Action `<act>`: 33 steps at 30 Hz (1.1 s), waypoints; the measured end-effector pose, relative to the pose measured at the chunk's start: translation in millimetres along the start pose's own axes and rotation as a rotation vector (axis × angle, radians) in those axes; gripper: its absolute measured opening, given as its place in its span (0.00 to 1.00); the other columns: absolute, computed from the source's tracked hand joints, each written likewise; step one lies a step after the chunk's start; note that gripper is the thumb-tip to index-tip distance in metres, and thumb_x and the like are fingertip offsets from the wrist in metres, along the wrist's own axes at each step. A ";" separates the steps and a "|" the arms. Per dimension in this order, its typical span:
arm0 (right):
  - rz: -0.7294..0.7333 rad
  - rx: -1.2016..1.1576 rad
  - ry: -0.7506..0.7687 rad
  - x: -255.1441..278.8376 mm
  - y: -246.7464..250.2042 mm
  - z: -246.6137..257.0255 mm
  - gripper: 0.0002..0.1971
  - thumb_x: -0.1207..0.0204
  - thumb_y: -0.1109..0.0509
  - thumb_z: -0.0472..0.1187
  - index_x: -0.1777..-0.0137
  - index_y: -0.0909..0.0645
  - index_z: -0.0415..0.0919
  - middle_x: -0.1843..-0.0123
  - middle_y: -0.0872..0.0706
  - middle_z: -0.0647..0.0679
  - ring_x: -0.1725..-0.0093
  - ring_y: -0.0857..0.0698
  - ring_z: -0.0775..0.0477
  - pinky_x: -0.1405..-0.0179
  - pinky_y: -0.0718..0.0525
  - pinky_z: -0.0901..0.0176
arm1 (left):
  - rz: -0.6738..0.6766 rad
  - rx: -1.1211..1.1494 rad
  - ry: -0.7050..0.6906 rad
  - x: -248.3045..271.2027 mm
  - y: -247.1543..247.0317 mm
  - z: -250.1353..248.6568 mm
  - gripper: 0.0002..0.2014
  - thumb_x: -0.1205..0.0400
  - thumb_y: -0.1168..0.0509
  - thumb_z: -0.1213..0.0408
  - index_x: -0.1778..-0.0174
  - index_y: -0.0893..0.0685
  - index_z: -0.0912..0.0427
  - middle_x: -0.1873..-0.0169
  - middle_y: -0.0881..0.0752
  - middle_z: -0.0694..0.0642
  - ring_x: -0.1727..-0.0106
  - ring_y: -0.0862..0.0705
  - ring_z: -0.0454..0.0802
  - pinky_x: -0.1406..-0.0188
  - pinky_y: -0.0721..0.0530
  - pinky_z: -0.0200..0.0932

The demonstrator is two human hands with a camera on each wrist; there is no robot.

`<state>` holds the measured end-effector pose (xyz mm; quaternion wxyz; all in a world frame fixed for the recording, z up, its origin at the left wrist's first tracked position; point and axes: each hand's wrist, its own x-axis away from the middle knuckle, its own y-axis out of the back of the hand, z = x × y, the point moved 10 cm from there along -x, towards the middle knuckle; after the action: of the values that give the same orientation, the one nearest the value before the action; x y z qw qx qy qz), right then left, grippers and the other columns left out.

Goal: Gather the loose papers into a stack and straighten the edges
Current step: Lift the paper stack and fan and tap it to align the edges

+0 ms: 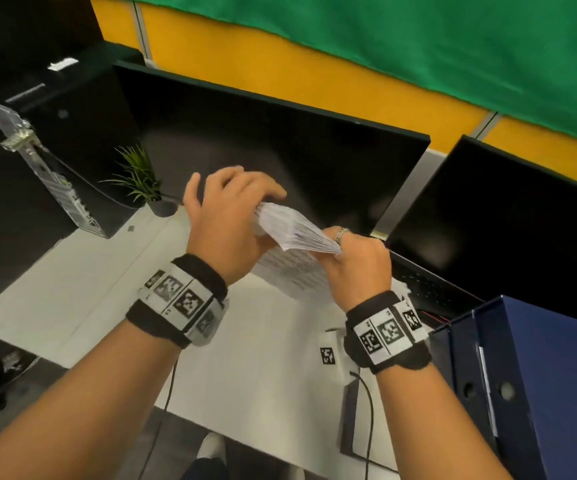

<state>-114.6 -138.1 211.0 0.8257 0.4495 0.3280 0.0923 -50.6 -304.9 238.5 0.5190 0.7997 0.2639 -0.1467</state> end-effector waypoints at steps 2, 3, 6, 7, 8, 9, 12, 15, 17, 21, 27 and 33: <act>-0.068 0.024 0.079 -8.8 11.7 22.2 0.03 0.25 0.28 0.47 0.54 0.13 0.51 0.66 0.11 0.53 0.66 0.13 0.45 0.66 0.17 0.57 | 0.044 0.100 -0.030 -8.3 0.0 -0.3 0.04 0.25 0.27 0.60 0.58 0.16 0.51 0.61 0.11 0.47 0.51 0.13 0.54 0.31 0.25 0.60; -0.131 0.011 0.078 -8.4 20.8 25.5 0.06 0.25 0.29 0.48 0.51 0.14 0.52 0.60 0.11 0.53 0.59 0.12 0.47 0.58 0.16 0.55 | 0.052 0.204 -0.028 -9.0 0.6 4.9 0.04 0.24 0.30 0.60 0.61 0.17 0.54 0.66 0.13 0.48 0.59 0.13 0.55 0.46 0.18 0.53; -0.432 0.012 -0.148 18.1 49.5 -17.8 0.33 0.32 0.23 0.53 0.27 0.25 0.46 0.26 0.24 0.48 0.24 0.30 0.50 0.23 0.35 0.51 | 0.029 0.477 0.085 -5.0 8.4 35.7 0.09 0.25 0.23 0.57 0.51 0.10 0.51 0.60 0.09 0.43 0.55 0.10 0.44 0.55 0.15 0.39; -0.520 -0.003 -0.276 34.0 55.6 -43.8 0.43 0.36 0.19 0.54 0.22 0.32 0.41 0.20 0.33 0.43 0.20 0.37 0.48 0.19 0.42 0.51 | 0.040 0.562 0.166 -1.7 6.7 54.1 0.12 0.26 0.21 0.61 0.47 0.10 0.50 0.58 0.08 0.39 0.53 0.10 0.39 0.52 0.14 0.34; -0.558 -0.072 -0.415 49.9 53.8 -73.2 0.52 0.40 0.16 0.53 0.19 0.38 0.38 0.18 0.38 0.39 0.18 0.40 0.45 0.17 0.46 0.49 | 0.060 0.665 0.253 3.5 3.3 71.0 0.14 0.26 0.21 0.64 0.45 0.11 0.50 0.57 0.08 0.37 0.51 0.09 0.37 0.51 0.13 0.33; -0.530 -0.218 -0.554 64.1 43.6 -103.3 0.57 0.42 0.14 0.50 0.17 0.44 0.38 0.17 0.40 0.39 0.18 0.40 0.43 0.17 0.45 0.46 | 0.080 0.752 0.340 11.0 -3.4 89.7 0.15 0.25 0.22 0.67 0.43 0.11 0.53 0.55 0.07 0.37 0.50 0.09 0.38 0.50 0.11 0.36; -0.232 -0.892 -0.784 76.6 -13.5 -145.6 0.50 0.35 0.17 0.34 0.18 0.43 0.48 0.26 0.21 0.43 0.29 0.20 0.45 0.31 0.20 0.43 | 0.129 0.898 0.503 29.5 -27.7 118.8 0.16 0.24 0.24 0.68 0.39 0.12 0.60 0.49 0.06 0.50 0.48 0.07 0.47 0.48 0.09 0.47; -0.027 -0.809 -0.821 76.5 -26.5 -145.9 0.20 0.31 0.20 0.32 0.40 0.18 0.43 0.45 0.09 0.47 0.48 0.10 0.47 0.45 0.11 0.47 | 0.123 0.888 0.565 44.8 -57.3 113.9 0.15 0.22 0.25 0.65 0.40 0.12 0.61 0.52 0.06 0.47 0.53 0.07 0.40 0.54 0.09 0.38; -0.122 -0.803 -0.815 81.0 -19.9 -141.8 0.12 0.32 0.19 0.33 0.52 0.14 0.46 0.52 0.08 0.53 0.51 0.09 0.50 0.50 0.10 0.51 | 0.015 0.889 0.592 55.3 -64.3 108.6 0.11 0.23 0.24 0.68 0.45 0.11 0.57 0.60 0.07 0.41 0.60 0.09 0.33 0.63 0.12 0.32; -0.257 -0.836 -0.784 107.4 -26.6 -122.7 0.15 0.31 0.19 0.33 0.47 0.15 0.47 0.55 0.12 0.60 0.62 0.12 0.71 0.62 0.14 0.76 | -0.102 0.875 0.619 82.9 -74.6 119.8 0.15 0.25 0.22 0.68 0.43 0.11 0.56 0.52 0.09 0.45 0.54 0.10 0.35 0.58 0.12 0.34; -0.083 -0.820 -0.973 159.4 -81.1 -127.4 0.17 0.33 0.18 0.33 0.47 0.16 0.47 0.52 0.11 0.52 0.52 0.11 0.50 0.71 0.13 0.63 | 0.226 0.774 0.766 129.7 -114.6 157.1 0.14 0.28 0.20 0.68 0.49 0.09 0.48 0.54 0.07 0.48 0.52 0.08 0.47 0.47 0.09 0.54; -0.132 -0.794 -0.856 144.7 -52.9 -128.8 0.15 0.32 0.18 0.37 0.49 0.15 0.51 0.52 0.09 0.56 0.51 0.10 0.56 0.58 0.13 0.66 | 0.219 0.840 0.650 113.3 -101.2 147.0 0.12 0.27 0.22 0.74 0.52 0.09 0.53 0.59 0.06 0.46 0.58 0.09 0.40 0.61 0.15 0.33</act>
<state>-91.5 -16.2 53.1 0.9938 0.0818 -0.0672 -0.0332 -10.3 -375.1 43.3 0.0584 0.9653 0.2446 0.0702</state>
